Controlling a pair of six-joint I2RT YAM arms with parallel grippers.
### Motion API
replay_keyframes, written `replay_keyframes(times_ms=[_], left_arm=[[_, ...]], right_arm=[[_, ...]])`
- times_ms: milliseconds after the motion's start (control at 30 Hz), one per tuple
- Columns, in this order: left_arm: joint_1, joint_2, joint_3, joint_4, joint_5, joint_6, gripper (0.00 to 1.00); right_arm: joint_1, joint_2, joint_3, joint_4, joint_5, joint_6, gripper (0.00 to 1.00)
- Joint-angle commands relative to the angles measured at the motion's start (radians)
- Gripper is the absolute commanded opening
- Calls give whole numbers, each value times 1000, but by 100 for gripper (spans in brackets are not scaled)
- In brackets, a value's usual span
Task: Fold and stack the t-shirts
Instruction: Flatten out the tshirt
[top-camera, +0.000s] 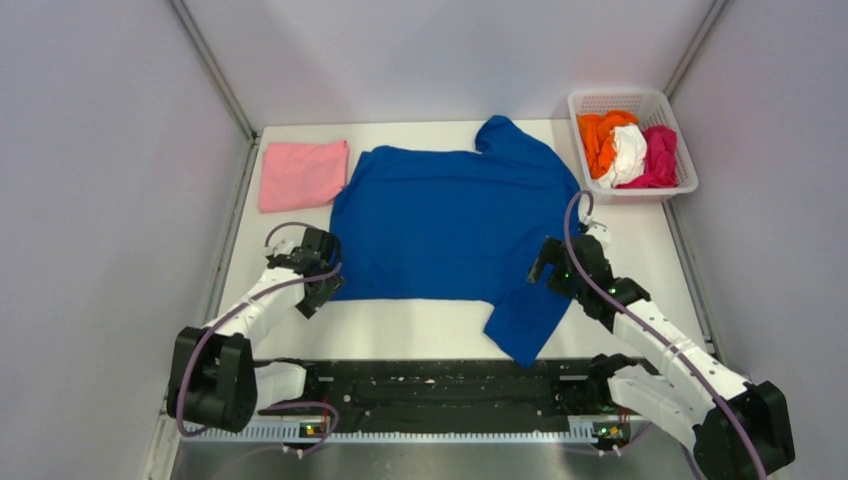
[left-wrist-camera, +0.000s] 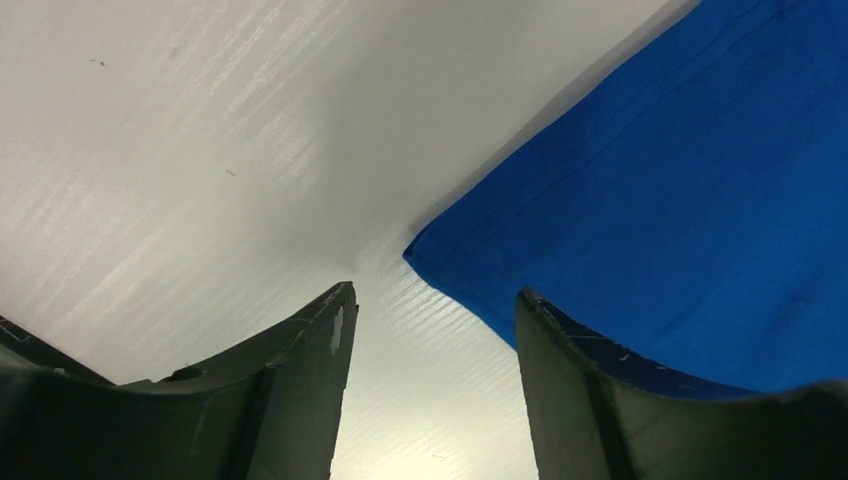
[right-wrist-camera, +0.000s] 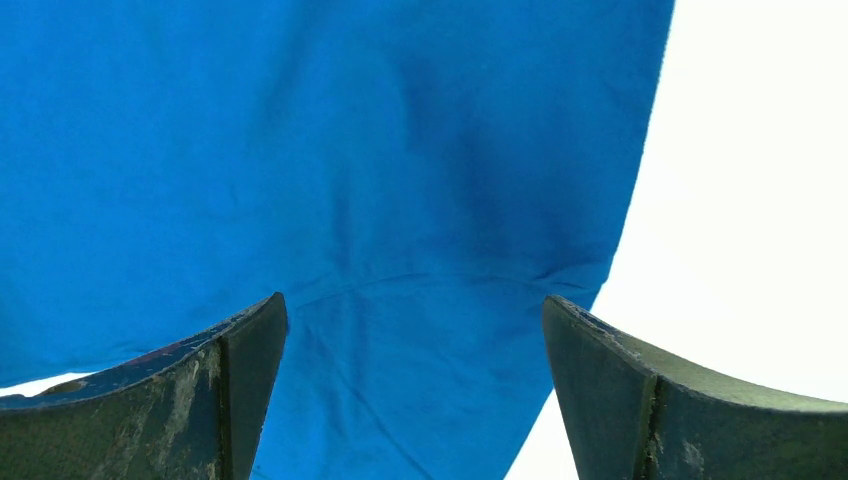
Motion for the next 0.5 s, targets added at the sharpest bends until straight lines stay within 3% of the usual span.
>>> replay_keyframes(times_ms=[0,133,467], left_arm=[[3,36,45,9,0,-19,59],[3,84,70,-41,24,-25,57],[8,228,106,32,35,-21,53]], right_arm=[[13,-12,9,-38,58,-5,96],[14,-12,6,-38,76,-7,96],[15,-21,1,-41,74,-21,96]])
